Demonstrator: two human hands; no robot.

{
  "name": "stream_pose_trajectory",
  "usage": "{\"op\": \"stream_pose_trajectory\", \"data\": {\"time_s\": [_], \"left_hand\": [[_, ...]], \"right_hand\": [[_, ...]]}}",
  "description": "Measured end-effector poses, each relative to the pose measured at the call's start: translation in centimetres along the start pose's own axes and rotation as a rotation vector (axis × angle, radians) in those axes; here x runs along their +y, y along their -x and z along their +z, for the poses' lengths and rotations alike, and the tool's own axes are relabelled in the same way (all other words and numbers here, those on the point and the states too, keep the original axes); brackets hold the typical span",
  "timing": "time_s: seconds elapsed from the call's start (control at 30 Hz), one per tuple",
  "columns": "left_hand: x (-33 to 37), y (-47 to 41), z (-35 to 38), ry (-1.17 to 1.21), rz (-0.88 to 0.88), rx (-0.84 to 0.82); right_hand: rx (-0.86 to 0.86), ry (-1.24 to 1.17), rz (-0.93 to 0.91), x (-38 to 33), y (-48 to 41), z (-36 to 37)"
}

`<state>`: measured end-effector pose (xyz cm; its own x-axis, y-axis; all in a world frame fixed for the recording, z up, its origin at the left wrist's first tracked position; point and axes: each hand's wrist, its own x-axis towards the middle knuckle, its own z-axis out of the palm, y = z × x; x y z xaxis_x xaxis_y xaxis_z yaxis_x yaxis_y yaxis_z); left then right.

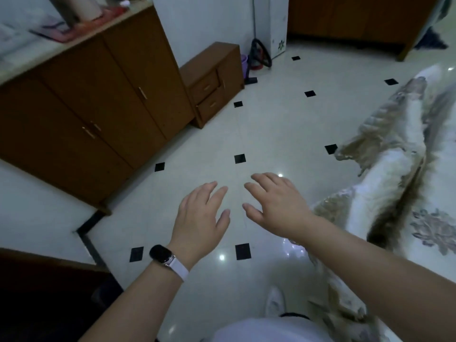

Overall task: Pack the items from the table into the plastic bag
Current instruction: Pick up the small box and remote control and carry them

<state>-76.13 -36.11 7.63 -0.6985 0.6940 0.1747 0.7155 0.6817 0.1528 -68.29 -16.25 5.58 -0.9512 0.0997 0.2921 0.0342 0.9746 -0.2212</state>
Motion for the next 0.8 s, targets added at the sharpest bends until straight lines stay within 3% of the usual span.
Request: {"op": "stream_pose_trajectory", "data": {"time_s": [0.47,0.8], "left_hand": [[-6.2,-18.1,3.6,-0.007,0.244,0.108],[-15.4,-36.2,6.4,0.091,0.448,0.107]], "right_hand": [[0.036,0.129,0.104,8.0,-12.3,3.1],[0.076,0.271,0.246,10.6,-28.3,5.0]]}}
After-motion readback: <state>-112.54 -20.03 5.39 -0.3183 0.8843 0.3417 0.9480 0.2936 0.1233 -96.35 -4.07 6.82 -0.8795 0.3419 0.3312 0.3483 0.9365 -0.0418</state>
